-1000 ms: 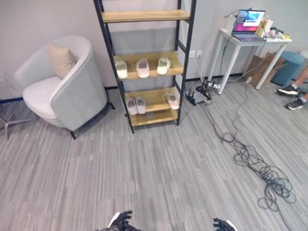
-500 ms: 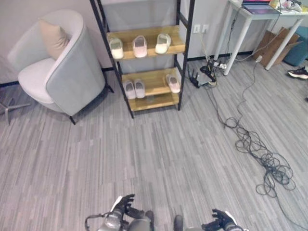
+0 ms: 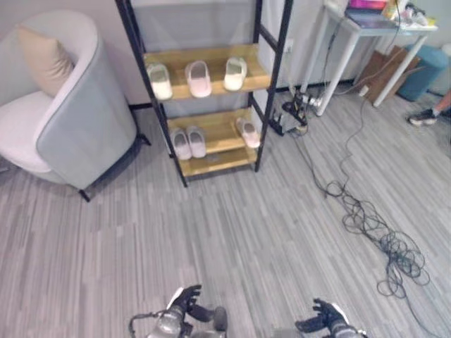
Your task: Arrange the slippers neatly on the shoe rack.
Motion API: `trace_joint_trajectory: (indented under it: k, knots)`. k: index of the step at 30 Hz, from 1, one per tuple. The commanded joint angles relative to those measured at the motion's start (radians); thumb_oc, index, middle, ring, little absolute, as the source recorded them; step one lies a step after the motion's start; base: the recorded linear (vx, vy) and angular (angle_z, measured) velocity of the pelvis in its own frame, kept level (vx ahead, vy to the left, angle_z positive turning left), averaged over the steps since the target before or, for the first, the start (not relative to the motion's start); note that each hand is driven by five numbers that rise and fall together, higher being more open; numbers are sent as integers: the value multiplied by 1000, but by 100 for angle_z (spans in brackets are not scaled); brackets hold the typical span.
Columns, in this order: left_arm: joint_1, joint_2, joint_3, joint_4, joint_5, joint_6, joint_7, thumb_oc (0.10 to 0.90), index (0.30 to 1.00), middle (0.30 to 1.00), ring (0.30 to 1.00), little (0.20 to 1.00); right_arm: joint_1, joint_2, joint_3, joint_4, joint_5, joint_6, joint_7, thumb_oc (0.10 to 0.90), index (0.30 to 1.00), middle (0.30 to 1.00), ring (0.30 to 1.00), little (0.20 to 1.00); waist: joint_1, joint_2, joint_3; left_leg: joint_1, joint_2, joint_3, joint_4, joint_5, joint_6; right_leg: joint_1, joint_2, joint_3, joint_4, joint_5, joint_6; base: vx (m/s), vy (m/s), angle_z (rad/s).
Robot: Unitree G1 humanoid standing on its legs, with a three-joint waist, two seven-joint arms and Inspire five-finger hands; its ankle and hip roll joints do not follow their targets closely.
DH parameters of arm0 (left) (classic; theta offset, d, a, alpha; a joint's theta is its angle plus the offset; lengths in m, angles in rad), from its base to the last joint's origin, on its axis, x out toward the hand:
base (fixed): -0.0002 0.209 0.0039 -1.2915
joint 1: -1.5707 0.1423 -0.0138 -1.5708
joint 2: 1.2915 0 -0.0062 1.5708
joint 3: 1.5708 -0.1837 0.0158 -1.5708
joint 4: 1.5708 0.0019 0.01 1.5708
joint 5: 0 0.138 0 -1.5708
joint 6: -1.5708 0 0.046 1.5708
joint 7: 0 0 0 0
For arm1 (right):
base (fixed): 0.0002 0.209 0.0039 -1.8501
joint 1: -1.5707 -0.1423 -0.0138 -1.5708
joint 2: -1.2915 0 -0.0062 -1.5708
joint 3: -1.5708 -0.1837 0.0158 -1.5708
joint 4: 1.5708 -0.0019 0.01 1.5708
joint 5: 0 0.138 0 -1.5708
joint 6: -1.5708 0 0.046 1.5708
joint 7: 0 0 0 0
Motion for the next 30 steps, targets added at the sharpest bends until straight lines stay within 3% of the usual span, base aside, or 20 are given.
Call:
trace_joint_trajectory:
  k: [1, 3, 6, 9, 11, 12, 13, 15, 17, 19, 23, 25, 26, 30]
  knots:
    - [9, -16, 19, -9, -12, -32, -11, 800, 900, 900, 900, 900, 12, -20, 35, -39, -6, -19, 12, 800, 900, 900, 900, 900, -5, 43, -14, -1, 17, -65, 109, -124, -52, 16, 54, -74, -234, 200, -11, 480, -84, 1]
    - [10, -20, 18, 0, -7, -33, -11, 800, 900, 900, 900, 900, 11, -21, 41, -36, -2, -20, 13, 800, 900, 900, 900, 900, -28, 43, -10, 43, 14, -87, 96, -144, -57, -13, 66, -80, -302, 187, -21, 349, -95, 3]
    - [8, -24, 17, 7, 0, -38, -10, 800, 900, 900, 900, 900, 14, -30, 38, -34, 3, -19, 17, 800, 900, 900, 900, 900, -66, 30, -7, 117, -1, -130, 79, -180, -72, -82, 69, -47, -480, 254, -10, 374, -145, 32]
    - [15, -33, 19, 21, 6, -42, -13, 800, 900, 900, 900, 900, 28, -39, 35, -29, -3, -14, 19, 800, 900, 900, 900, 900, -74, 36, -16, 173, 19, -144, 88, -210, -97, -52, 62, -65, -579, 290, -11, 322, -168, 43]
    - [27, -40, 25, 31, 7, -40, -12, 800, 900, 900, 900, 900, 46, -41, 33, -23, -6, -14, 21, 800, 900, 900, 900, 900, -72, 39, -33, 164, 43, -150, 169, -165, -133, -11, 85, -57, -588, 288, -39, 297, -233, 56]
    - [27, -39, 30, 23, -15, -43, -11, 800, 900, 900, 900, 900, 49, -44, 33, -22, 2, -18, 19, 800, 900, 900, 900, 900, -62, 28, -29, 94, 67, -122, 327, -76, -178, 42, 89, -69, -614, 279, -61, 179, -201, 39]
    - [27, -39, 30, 22, -15, -43, -12, 800, 900, 900, 900, 900, 49, -44, 33, -22, 2, -18, 19, 800, 900, 900, 900, 900, -63, 29, -29, 90, 68, -123, 333, -79, -179, 42, 89, -70, -615, 280, -61, 145, -220, 31]
    - [25, -37, 39, 3, -43, -46, -7, 800, 900, 900, 900, 900, 45, -48, 37, -24, 19, -24, 10, 800, 900, 900, 900, 900, -38, 9, -13, 10, 90, -98, 477, -13, -188, 104, 96, -69, -636, 255, -92, 148, -181, -1]
    - [25, -35, 40, 2, -48, -43, -2, 800, 900, 900, 900, 900, 43, -49, 40, -27, 24, -22, 9, 800, 900, 900, 900, 900, -26, -4, -7, -28, 106, -73, 542, 6, -188, 146, 95, -68, -645, 232, -107, 227, -169, -35]
    - [22, -39, 30, -1, -45, -44, -5, 800, 900, 900, 900, 900, 48, -51, 42, -28, 27, -22, 10, 800, 900, 900, 900, 900, -9, -18, 1, -96, 115, -34, 528, -23, -176, 193, 92, -66, -657, 205, -109, 277, -94, -16]
    - [20, -40, 14, -14, -33, -46, -9, 800, 900, 900, 900, 900, 60, -50, 41, -16, 31, -24, 8, 800, 900, 900, 900, 900, 14, -16, 6, -188, 104, 11, 341, -53, -161, 253, 108, -61, -678, 154, -101, 298, -8, 7]
    - [22, -39, 10, -20, -28, -46, -11, 800, 900, 900, 900, 900, 65, -48, 39, -11, 30, -24, 5, 800, 900, 900, 900, 900, 26, -6, 7, -215, 102, 29, 228, 3, -166, 290, 126, -50, -689, 129, -96, 373, 38, 28]
    - [25, -38, 8, -20, -22, -47, -9, 800, 900, 900, 900, 900, 64, -44, 37, -11, 32, -26, 2, 800, 900, 900, 900, 900, 40, 6, 11, -251, 98, 39, 158, 68, -175, 324, 152, -31, -689, 108, -96, 318, 30, 26]
    - [43, -30, 21, -18, -27, -47, -9, 800, 900, 900, 900, 900, 73, -33, 40, -8, 24, -25, 7, 800, 900, 900, 900, 900, 62, 7, -3, -242, 76, 25, 108, 83, -159, 370, 165, -2, -670, 71, -95, 302, 62, -13]
